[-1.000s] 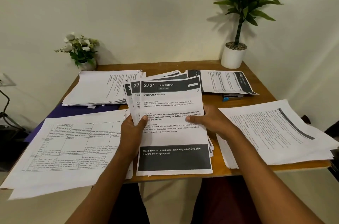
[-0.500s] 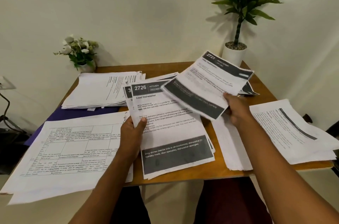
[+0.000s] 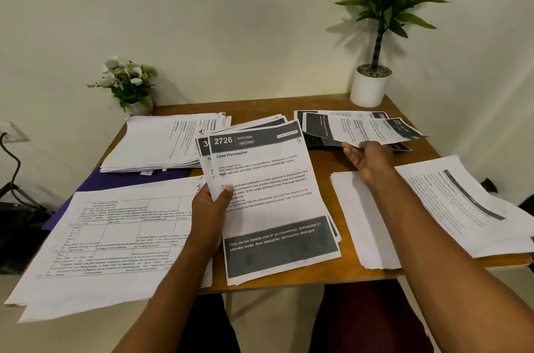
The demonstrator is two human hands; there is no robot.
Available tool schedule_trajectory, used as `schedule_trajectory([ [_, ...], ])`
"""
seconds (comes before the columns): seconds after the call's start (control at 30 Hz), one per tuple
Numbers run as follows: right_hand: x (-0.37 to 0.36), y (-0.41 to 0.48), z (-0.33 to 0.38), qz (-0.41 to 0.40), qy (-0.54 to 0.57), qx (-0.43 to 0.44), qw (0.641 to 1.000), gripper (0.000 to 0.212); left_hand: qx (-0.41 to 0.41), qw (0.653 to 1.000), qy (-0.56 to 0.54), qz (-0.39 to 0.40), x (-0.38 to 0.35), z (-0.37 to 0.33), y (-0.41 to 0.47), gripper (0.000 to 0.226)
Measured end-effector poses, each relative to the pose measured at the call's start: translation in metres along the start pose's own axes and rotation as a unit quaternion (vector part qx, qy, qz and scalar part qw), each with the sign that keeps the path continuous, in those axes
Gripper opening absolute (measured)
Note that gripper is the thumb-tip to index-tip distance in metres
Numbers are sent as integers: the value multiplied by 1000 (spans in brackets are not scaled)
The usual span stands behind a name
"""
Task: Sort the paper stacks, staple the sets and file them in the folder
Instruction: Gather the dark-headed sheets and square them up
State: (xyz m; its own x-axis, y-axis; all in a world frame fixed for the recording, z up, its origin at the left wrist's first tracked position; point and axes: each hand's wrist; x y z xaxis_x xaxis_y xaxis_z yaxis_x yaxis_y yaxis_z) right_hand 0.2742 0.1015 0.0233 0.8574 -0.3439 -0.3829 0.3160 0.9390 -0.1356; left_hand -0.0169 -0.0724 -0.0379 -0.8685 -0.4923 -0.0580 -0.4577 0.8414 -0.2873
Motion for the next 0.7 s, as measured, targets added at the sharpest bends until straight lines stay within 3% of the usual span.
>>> schedule_trajectory([
  [0.23, -3, -7, -2, 37, -14, -30, 999, 34, -2, 1000, 3, -2, 0, 0, 1, 31],
  [0.43, -2, -20, -3, 84, -133, -49, 986, 31, -12, 1000, 9, -2, -1, -1, 0, 29],
  [0.7, -15, -76, -16, 260, -227, 107, 933, 22, -14, 1000, 1, 6, 0, -2, -3, 29],
])
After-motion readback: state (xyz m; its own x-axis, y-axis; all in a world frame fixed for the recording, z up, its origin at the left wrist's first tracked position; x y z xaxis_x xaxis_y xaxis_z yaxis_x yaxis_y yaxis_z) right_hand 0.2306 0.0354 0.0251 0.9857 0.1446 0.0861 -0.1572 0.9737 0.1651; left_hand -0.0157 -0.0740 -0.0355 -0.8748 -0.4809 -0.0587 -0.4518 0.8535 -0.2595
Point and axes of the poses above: each hand's wrist, its own y-axis towards the middle knuckle, its own x-axis out of the back of the hand, z = x × y, and after that the axes turned 14 degrees about x, right-handed
